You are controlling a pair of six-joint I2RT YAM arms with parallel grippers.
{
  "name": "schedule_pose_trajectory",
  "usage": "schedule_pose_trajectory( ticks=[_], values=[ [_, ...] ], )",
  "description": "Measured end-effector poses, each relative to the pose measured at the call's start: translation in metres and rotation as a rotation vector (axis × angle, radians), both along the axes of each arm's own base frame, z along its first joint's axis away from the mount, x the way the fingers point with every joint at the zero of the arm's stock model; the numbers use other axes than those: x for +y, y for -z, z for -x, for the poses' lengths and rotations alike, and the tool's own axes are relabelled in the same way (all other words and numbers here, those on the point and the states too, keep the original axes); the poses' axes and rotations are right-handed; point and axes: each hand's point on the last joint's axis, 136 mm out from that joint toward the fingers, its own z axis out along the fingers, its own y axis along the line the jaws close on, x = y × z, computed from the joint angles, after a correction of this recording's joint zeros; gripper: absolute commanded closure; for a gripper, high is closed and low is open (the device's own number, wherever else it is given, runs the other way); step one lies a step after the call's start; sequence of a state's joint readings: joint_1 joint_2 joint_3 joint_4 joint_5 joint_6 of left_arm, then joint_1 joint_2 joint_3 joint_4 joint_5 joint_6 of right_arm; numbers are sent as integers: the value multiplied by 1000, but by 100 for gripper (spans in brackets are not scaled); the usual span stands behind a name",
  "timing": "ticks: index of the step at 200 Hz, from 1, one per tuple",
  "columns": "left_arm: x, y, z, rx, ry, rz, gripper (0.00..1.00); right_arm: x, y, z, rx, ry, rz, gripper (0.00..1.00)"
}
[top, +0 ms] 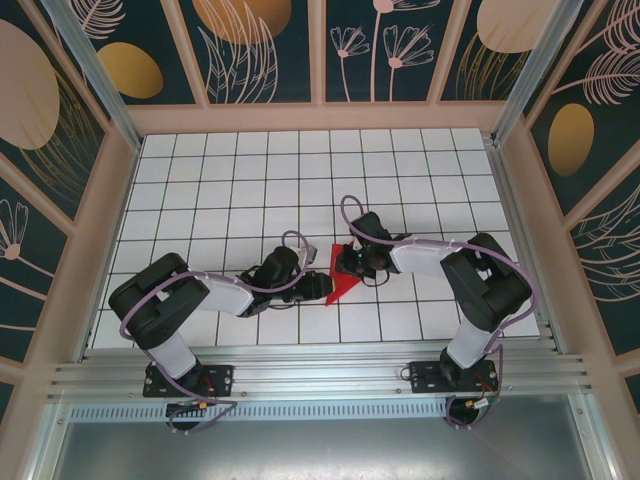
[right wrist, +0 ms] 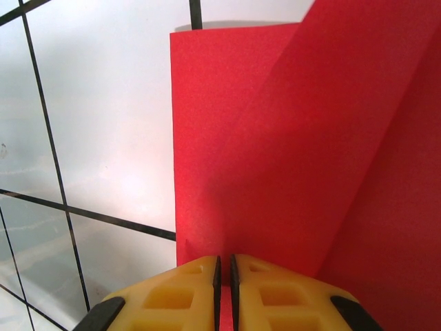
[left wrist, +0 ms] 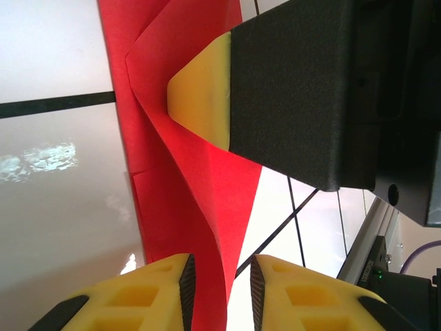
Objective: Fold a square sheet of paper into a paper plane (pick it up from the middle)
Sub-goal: Fourth fold the wing at the center of the table.
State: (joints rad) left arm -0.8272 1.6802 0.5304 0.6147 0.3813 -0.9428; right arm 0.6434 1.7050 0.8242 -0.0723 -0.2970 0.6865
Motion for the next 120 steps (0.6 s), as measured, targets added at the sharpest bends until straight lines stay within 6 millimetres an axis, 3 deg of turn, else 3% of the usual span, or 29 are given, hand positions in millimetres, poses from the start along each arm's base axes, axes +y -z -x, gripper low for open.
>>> schedule_pose_trajectory(
  ticks=[41,95,120],
  values=[
    [-2,3,-1,5,5,-4,76,0,0,0,0,0,0,85],
    [-1,16,-1,24,7,-35,100,0,0,0,0,0,0,84],
    [1,19,-2,25,-10,-48,100,0,0,0,-1,0,0,84]
  ],
)
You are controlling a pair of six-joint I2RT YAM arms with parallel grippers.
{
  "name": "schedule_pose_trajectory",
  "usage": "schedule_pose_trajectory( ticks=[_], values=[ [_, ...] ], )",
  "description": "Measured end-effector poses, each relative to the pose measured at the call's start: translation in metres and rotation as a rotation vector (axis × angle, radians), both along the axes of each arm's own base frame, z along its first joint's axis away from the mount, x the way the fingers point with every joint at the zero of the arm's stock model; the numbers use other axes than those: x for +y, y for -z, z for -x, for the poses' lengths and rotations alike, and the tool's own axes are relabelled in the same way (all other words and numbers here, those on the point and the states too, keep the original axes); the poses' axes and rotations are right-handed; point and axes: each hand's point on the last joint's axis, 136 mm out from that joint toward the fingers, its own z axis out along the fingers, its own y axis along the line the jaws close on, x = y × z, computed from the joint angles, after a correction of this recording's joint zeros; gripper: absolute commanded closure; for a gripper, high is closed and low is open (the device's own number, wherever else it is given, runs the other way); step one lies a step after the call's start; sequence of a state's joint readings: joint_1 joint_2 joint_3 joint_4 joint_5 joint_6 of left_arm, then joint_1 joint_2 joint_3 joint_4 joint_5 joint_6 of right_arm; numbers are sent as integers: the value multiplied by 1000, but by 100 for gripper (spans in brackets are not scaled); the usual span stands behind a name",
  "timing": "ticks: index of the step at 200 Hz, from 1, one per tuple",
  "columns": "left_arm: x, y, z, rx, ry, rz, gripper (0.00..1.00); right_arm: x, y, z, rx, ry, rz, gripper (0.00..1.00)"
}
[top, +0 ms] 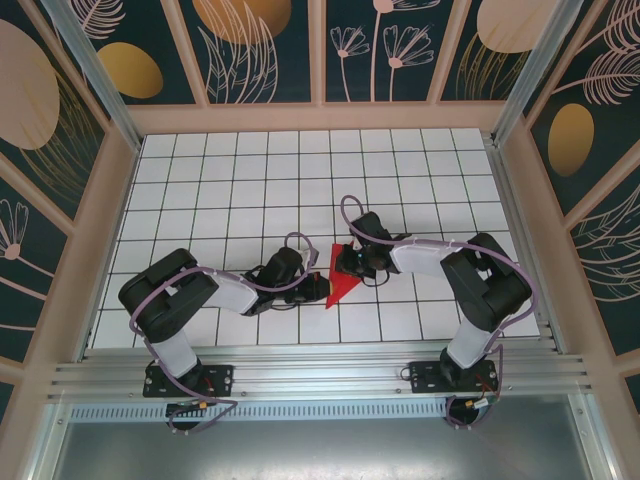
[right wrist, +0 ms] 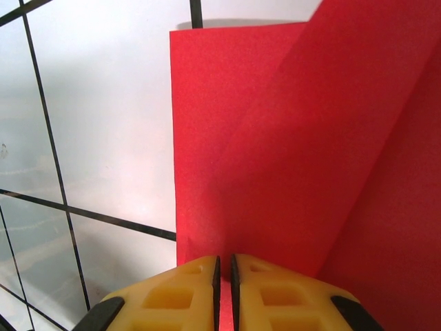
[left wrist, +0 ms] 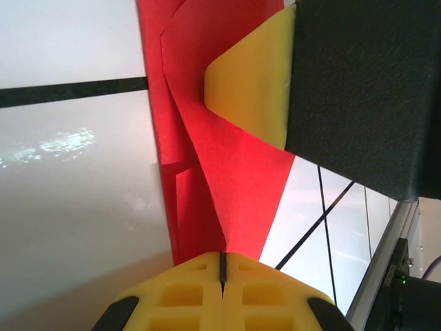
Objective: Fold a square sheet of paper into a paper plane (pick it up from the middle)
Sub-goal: Fourth fold the wing at the center of the table.
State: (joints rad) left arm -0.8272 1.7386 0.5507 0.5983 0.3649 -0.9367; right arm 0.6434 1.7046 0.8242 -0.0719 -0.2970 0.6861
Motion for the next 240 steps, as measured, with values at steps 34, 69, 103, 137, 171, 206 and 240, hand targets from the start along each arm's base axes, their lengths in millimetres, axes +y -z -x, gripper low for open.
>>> schedule_pose_trajectory(
  ticks=[34,69,103,137,171,206,240],
  values=[
    [3,5,-1,6,-16,-16,100,1,-8,-1,-16,0,-14,83],
    [3,5,-2,11,-21,-16,100,6,-33,-2,-72,-9,-68,84],
    [3,6,-2,14,-22,-20,100,7,-31,8,-63,-25,-75,87],
    [3,6,-2,22,-25,-26,100,7,-22,20,-22,-30,-77,88],
    [3,6,-2,26,-28,-28,100,10,-14,18,-13,-34,-76,88],
    [3,6,-3,28,-33,-27,100,11,-1,16,9,-31,-58,88],
    [3,6,-3,29,-35,-26,100,12,-1,14,11,-33,-60,88]
  ],
)
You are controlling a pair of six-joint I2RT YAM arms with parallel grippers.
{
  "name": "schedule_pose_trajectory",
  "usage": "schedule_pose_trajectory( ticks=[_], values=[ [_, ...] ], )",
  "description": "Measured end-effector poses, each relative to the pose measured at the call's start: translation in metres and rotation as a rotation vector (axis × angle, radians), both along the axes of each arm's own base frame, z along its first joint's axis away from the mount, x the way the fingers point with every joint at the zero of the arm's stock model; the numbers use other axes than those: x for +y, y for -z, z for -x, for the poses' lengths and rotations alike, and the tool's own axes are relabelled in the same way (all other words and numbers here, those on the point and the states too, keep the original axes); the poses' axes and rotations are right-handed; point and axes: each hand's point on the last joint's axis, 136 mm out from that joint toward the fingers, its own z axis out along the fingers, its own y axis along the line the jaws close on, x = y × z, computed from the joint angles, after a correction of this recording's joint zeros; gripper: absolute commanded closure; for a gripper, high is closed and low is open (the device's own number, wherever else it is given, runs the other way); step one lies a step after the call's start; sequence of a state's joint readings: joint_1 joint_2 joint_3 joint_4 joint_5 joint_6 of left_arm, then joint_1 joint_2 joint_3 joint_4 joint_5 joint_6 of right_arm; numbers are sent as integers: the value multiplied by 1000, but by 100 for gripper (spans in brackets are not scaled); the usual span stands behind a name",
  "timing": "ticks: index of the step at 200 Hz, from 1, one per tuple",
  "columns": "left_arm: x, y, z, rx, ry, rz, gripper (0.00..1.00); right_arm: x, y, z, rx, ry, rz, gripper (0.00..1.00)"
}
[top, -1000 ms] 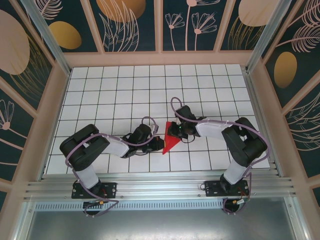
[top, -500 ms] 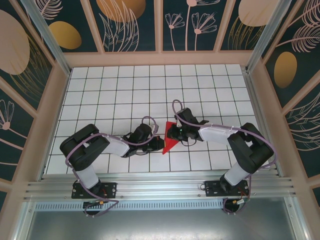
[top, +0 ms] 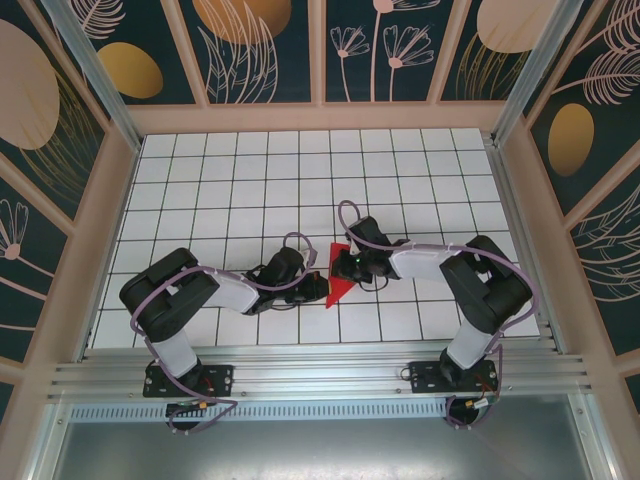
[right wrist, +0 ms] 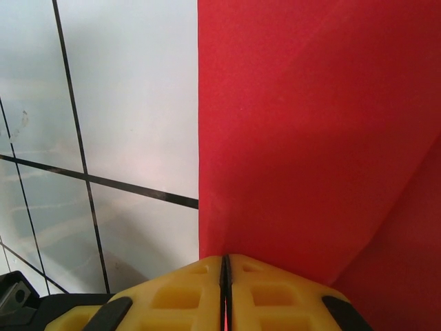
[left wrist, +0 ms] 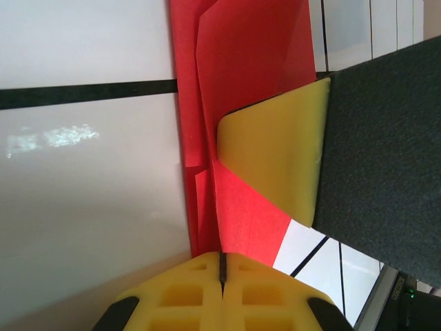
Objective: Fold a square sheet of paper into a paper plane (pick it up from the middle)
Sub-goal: Fourth fold the wing at the center of the table.
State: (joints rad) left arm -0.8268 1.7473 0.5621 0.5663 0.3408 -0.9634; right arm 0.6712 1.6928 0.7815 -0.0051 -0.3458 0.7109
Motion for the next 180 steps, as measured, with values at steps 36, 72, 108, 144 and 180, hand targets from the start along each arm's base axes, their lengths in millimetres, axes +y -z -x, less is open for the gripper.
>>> schedule_pose_trajectory(
  ticks=[36,72,108,144,180],
  values=[
    [0,-2,0,-3,-1,7,84,0,0,0,0,-1,1,88],
    [-3,-5,0,-3,5,9,85,-1,0,-1,0,0,1,88],
    [0,0,-1,5,-8,-16,100,-1,0,-1,-1,0,-1,88],
    [0,0,-1,4,-10,-12,100,-2,-1,-2,4,2,-11,86],
    [1,0,0,-3,-22,5,100,-22,-30,-21,-59,78,-64,84]
  ],
)
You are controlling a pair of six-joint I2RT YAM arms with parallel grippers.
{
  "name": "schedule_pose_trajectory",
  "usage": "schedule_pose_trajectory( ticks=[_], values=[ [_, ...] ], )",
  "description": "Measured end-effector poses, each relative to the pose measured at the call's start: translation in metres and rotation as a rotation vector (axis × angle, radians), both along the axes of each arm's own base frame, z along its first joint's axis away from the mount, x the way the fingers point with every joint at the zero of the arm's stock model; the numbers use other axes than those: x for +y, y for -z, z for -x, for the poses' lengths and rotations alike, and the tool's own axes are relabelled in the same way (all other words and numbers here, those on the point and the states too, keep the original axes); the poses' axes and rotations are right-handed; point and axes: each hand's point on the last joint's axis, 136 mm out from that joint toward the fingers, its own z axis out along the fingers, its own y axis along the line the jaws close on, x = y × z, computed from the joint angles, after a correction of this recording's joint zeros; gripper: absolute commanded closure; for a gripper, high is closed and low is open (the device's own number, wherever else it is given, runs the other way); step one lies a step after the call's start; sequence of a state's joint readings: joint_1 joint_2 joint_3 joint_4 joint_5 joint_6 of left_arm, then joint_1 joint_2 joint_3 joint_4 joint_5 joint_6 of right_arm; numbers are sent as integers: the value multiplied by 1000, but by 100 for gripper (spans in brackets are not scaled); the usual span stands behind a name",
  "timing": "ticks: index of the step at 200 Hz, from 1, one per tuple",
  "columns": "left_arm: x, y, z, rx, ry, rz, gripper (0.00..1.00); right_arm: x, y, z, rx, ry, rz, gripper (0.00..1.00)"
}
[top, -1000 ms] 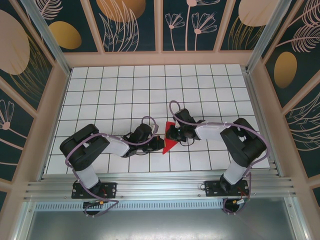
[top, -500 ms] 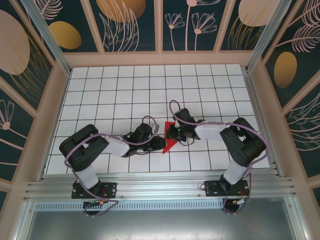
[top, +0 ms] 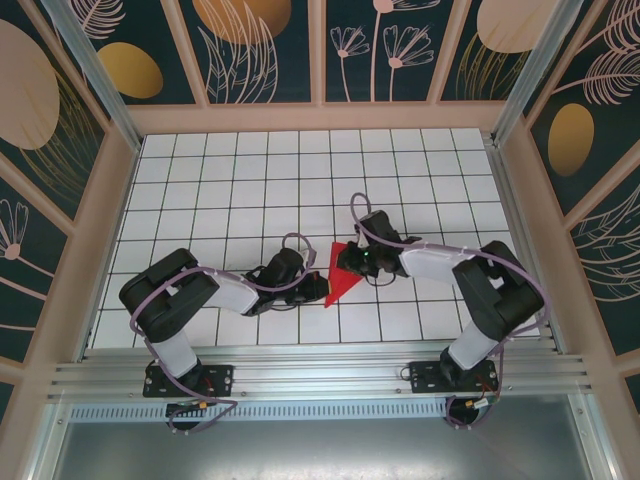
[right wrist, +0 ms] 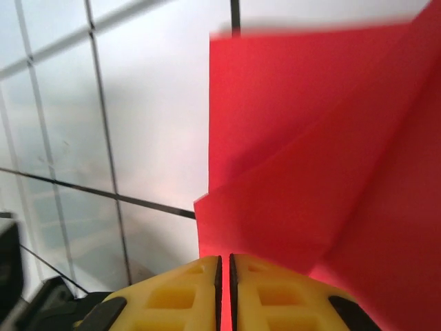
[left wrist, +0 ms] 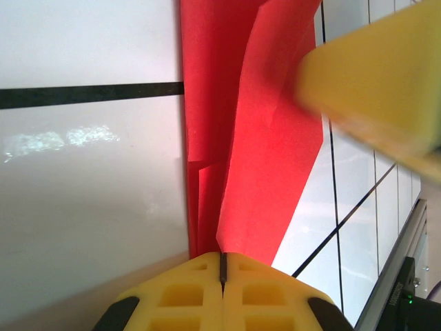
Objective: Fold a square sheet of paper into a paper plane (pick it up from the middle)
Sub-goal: Fourth fold the wing at the center of the table.
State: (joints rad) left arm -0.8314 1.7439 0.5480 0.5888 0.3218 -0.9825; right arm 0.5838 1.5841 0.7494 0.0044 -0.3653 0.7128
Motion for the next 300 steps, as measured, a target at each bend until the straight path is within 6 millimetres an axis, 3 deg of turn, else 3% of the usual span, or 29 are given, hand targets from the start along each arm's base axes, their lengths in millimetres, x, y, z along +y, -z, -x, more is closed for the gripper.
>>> schedule_pose_trajectory(
  ticks=[26,52,80,116,203,276,300],
  values=[
    [1,0,0,0,-12,9,100,-26,-35,-19,-83,86,-52,84],
    [1,0,-1,1,-16,13,100,-25,-47,-19,-105,76,-85,84],
    [1,0,-1,4,-19,13,100,-12,-35,-4,-65,21,-84,85],
    [1,0,-1,9,-24,14,100,7,-3,16,18,-44,-47,86],
    [2,0,-1,7,-28,17,100,3,30,7,88,-12,-44,87],
    [1,0,-1,6,-28,18,100,7,27,1,87,-16,-57,87],
    [1,0,-1,5,-27,19,89,7,27,1,86,-16,-57,87]
  ],
)
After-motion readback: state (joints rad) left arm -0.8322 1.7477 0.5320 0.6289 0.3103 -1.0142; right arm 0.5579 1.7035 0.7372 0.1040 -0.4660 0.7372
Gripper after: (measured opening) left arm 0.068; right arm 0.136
